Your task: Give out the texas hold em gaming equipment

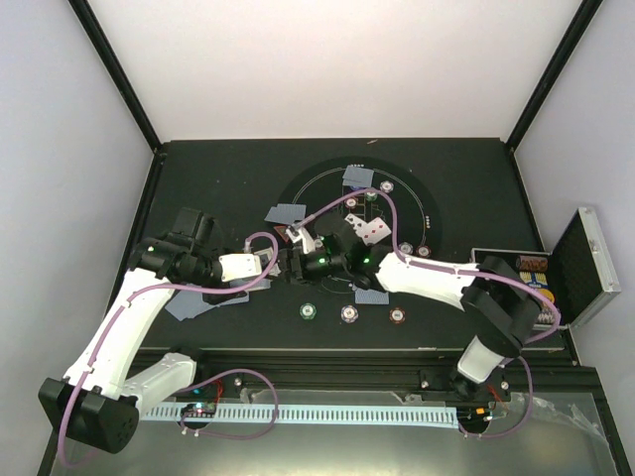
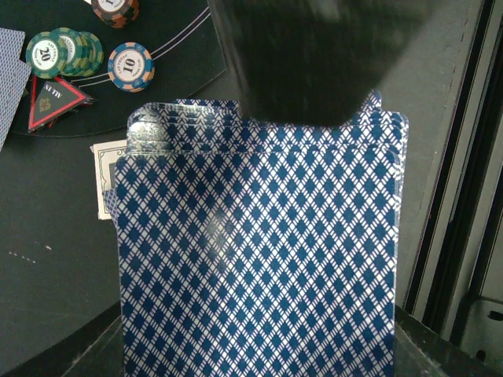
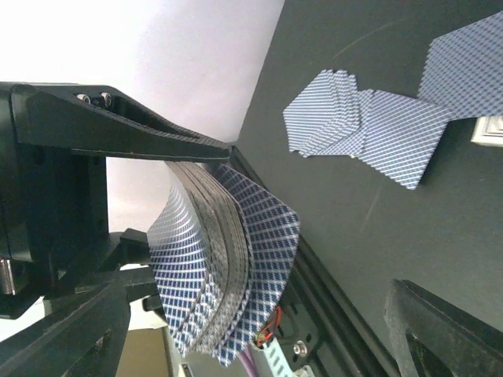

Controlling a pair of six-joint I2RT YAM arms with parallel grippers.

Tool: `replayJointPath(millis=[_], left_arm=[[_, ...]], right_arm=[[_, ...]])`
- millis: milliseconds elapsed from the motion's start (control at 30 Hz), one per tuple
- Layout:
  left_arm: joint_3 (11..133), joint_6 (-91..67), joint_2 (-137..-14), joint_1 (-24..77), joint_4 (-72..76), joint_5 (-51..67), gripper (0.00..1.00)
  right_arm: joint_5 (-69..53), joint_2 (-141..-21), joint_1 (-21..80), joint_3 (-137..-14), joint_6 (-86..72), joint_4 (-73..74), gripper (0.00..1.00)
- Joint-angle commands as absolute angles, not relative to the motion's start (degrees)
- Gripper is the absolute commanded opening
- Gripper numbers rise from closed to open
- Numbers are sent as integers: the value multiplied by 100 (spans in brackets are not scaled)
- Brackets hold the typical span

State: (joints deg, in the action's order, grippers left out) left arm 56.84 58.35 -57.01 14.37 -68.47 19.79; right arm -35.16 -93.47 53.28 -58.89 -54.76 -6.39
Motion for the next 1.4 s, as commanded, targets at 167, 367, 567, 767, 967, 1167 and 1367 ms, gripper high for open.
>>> replayJointPath(millis=[167, 367, 567, 767, 967, 1167, 1367], left_arm=[[5862, 5818, -5719, 1419, -6721, 2179, 2], [5862, 5808, -5758, 1418, -6709, 2196, 2], [5889, 5818, -5749, 1422, -6730, 2206, 2], [5897, 5836, -5697, 1420, -6741, 2206, 2], [5915, 5852, -5656, 1416, -6765, 2215, 1], [5915, 5857, -5647, 1415, -6788, 2193, 2], [5834, 5875, -5622, 1415, -6754, 2153, 2]], right_arm=[[-3970, -10115, 5650, -6217, -6333, -1916, 90], [-4091, -10654, 5824, -6577, -6583, -2186, 88], [-3995, -10884, 5710, -6477, -6706, -2191, 82], [-3840, -10761, 5486, -5915, -6561, -2079, 75], [-3760, -10523, 5290, -5480, -6464, -2061, 69], [-3674, -10384, 5234, -5519, -6233, -1738, 65], [-3644, -9972, 5098, -5222, -6284, -1913, 42]])
